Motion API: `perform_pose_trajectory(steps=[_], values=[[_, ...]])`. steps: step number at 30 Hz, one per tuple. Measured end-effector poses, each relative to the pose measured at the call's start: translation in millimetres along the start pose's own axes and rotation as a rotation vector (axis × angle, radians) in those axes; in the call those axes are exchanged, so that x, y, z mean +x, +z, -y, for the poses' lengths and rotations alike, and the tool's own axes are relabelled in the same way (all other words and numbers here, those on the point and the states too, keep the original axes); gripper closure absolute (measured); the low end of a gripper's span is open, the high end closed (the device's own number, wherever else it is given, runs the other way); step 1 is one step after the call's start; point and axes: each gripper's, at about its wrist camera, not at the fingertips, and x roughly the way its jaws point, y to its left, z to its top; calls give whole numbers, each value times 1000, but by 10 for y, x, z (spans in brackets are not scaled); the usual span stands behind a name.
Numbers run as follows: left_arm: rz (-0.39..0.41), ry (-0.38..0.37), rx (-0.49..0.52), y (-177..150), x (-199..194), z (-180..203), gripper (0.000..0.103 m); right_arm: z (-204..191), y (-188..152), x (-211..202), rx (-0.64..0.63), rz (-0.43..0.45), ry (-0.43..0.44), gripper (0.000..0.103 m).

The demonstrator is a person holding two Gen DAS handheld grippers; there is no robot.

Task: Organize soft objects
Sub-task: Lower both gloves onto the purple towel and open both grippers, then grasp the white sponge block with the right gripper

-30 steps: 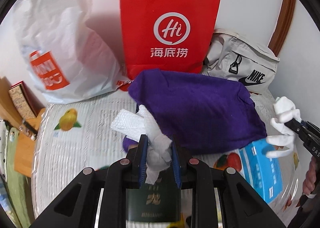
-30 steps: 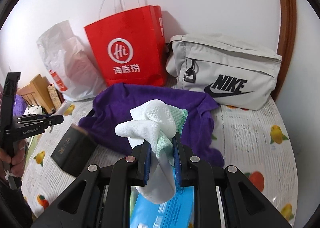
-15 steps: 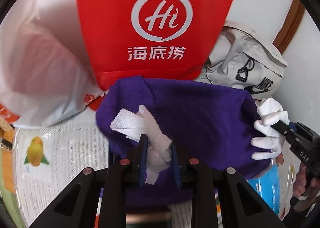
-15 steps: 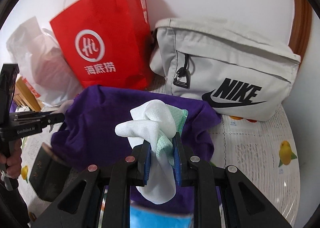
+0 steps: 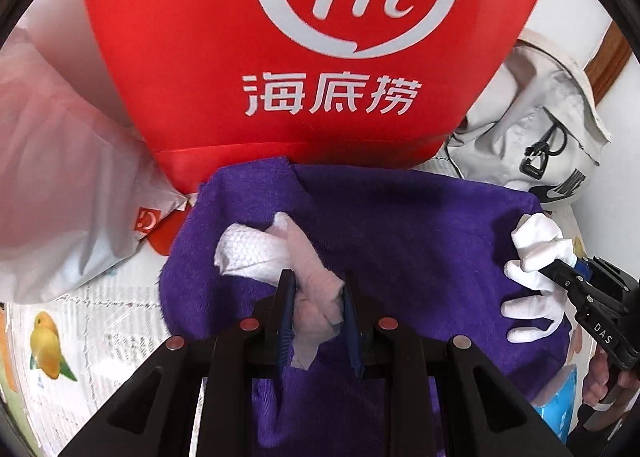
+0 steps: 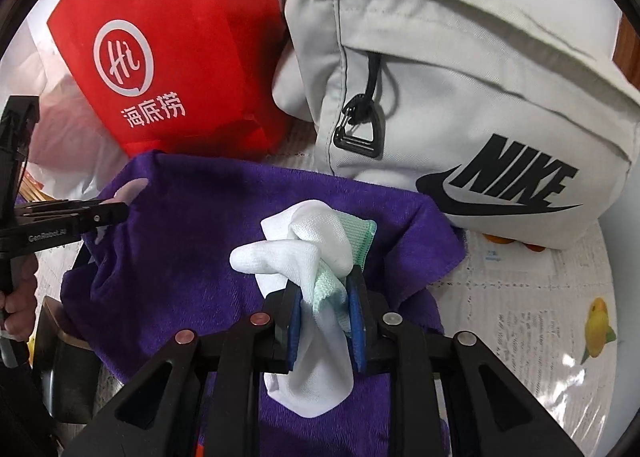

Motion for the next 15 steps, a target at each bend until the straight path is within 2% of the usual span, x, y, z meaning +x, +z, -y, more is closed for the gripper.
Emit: perform_pose_trajectory(steps=[3, 6, 8, 9, 11, 15], values=[[-9, 6, 9, 38, 74, 23, 77, 51, 28, 56, 14, -11, 4, 77], [-26, 1, 19, 42, 136, 69, 65, 81, 37, 84, 26, -24, 23, 65], [-31, -2, 10, 30, 134, 76, 42, 95, 31, 75, 27, -21, 31, 50], [-19, 6, 12, 44, 111, 51, 39, 96, 26, 54, 23, -15, 30, 48], [11, 19, 25, 26, 21, 65, 38, 99, 9, -7, 17, 2, 21, 45], [41, 42, 47, -14, -172, 98, 38, 86, -17, -186, 15, 22, 22, 45]])
